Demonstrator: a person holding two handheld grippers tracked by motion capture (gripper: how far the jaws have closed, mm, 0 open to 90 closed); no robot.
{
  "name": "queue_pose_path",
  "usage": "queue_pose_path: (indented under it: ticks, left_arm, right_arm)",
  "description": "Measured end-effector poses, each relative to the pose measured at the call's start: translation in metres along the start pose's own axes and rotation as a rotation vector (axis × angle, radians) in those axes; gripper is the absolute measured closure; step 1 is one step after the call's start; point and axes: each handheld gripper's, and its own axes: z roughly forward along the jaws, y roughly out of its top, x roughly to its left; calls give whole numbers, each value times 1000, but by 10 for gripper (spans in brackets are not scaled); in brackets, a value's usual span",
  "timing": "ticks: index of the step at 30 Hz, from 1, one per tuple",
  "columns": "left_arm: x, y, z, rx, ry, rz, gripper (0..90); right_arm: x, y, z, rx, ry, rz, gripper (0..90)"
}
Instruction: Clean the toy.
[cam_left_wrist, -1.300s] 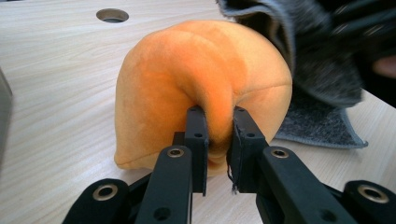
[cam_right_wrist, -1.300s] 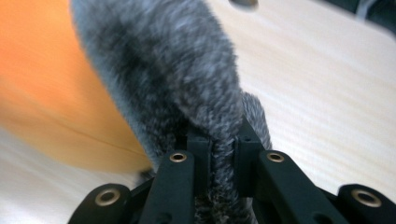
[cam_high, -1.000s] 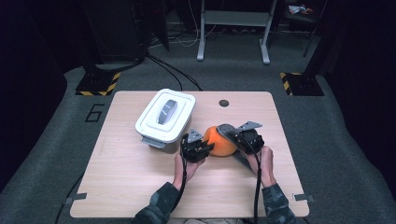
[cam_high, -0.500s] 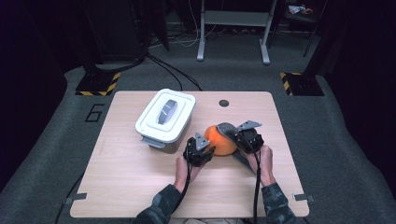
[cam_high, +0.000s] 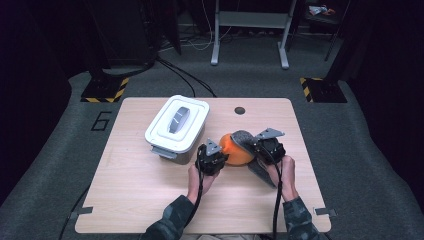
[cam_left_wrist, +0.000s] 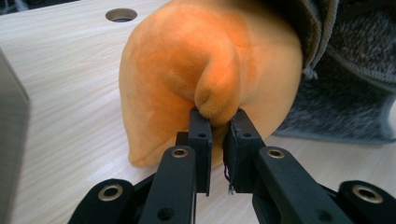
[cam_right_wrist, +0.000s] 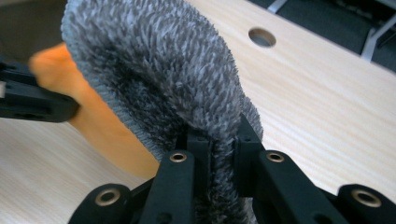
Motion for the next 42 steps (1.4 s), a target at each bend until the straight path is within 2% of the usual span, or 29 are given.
queue_pose_path:
  ticks: [2,4,6,8,12,18,19,27,30,31,32,33,35,38,41,42]
  left_arm:
    - [0,3,-3,0,-19,-19,820]
    - [-1,6,-6,-12,-46,-55,821]
    - [-3,9,-9,-17,-52,-50,823]
    - [-4,10,-9,-10,-57,-42,822]
    - [-1,7,-5,-17,-57,-66,821]
    - [4,4,-4,-18,-55,-78,819]
    - [4,4,-3,-21,-56,-94,818]
    - [8,1,-2,-19,-54,-96,817]
    - [8,1,-2,-23,-51,-99,818]
    - [9,0,-1,-23,-52,-101,817]
    - [10,0,-2,-21,-52,-97,817]
    - [10,0,-2,-20,-51,-100,817]
    - [11,0,-2,-19,-49,-95,817]
    - [11,0,-3,-22,-52,-103,817]
    - [11,0,-3,-26,-53,-108,817]
    - [11,0,-3,-26,-54,-109,817]
  right_arm:
    - [5,4,-4,-5,8,-32,814]
    - [11,7,-7,-12,0,-47,814]
    - [16,9,-7,-7,-1,-75,813]
    - [20,10,-2,7,-23,-93,814]
    - [20,7,7,29,-33,-104,815]
    - [12,0,15,64,-38,-70,815]
    - [10,-2,17,62,-41,-65,815]
    - [-5,-17,34,126,-44,-5,815]
    - [-9,-21,40,135,-47,-4,815]
    - [-10,-27,47,159,-41,19,815]
    - [-13,-29,50,177,-38,12,815]
    - [-13,-32,53,193,-30,26,814]
    - [-17,-36,57,201,-16,26,814]
    - [-18,-35,53,180,-19,36,814]
    - [-17,-27,39,147,-28,38,814]
    - [-16,-24,34,120,-35,33,814]
